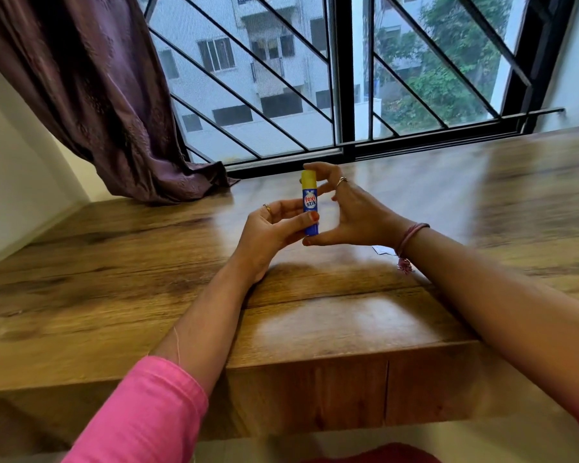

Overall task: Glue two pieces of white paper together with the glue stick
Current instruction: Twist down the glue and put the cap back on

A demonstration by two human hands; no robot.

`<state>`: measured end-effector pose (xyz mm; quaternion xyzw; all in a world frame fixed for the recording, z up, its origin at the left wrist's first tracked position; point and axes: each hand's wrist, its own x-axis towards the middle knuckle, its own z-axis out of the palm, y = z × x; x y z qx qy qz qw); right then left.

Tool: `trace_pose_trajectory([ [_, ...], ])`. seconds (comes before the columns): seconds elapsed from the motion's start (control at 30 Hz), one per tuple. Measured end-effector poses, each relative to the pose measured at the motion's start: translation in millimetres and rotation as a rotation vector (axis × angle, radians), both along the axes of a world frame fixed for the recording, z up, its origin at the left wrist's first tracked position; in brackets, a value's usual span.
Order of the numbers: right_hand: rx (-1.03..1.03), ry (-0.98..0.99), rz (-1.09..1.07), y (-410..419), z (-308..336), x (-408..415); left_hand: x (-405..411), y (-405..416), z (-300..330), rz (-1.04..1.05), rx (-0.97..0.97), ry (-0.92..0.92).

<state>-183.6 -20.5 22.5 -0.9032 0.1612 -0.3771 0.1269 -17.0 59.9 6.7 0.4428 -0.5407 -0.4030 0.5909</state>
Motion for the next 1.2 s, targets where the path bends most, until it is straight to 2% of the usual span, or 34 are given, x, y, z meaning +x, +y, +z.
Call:
trace_pose_trajectory([
  [0.2, -0.082, -0.044, -0.091, -0.4, 0.3, 0.8, -2.8, 0.4, -0.8, 0.009, 0.006, -0.02],
  [0.53, -0.211, -0.004, -0.223, -1.4, 2.2, -0.3, -3.2, -0.2, -2.0, 0.024, 0.028, -0.038],
  [0.63, -0.169, 0.035, -0.17, -1.5, 2.5, -0.5, -2.1, -2.3, -3.5, 0.06, 0.036, -0.06],
  [0.73, -0.11, 0.168, -0.105, -0.4, 7.6, -4.4, -1.3, -4.3, -3.3, 0.095, 0.045, -0.049],
  [0.83, 0.014, 0.208, -0.071, 0.8, 16.7, -15.5, -0.8, -5.0, -3.4, 0.129, 0.048, -0.032],
  [1.03, 0.037, 0.172, -0.263, -2.0, 10.8, -68.0, -1.4, -8.6, -8.5, 0.196, 0.037, -0.077],
  [1.2, 0.082, 0.256, -0.328, -2.5, -14.6, -113.2, -3.2, -15.1, -12.9, 0.184, 0.06, -0.184],
])
